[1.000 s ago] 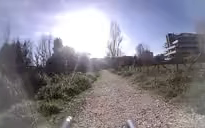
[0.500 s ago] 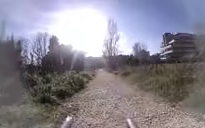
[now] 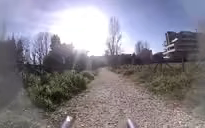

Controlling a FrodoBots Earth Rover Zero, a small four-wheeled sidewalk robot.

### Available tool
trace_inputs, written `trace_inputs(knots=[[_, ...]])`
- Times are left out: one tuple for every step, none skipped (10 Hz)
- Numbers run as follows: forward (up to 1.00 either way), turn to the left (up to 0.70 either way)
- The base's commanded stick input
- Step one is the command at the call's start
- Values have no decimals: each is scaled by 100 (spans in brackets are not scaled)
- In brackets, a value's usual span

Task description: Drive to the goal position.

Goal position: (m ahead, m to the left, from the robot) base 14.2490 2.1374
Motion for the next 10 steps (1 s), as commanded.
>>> trace_inputs(knots=[[50,-43],[50,0],[50,0],[50,0],[50,0],[50,0],[50,0],[50,0],[50,0],[50,0]])
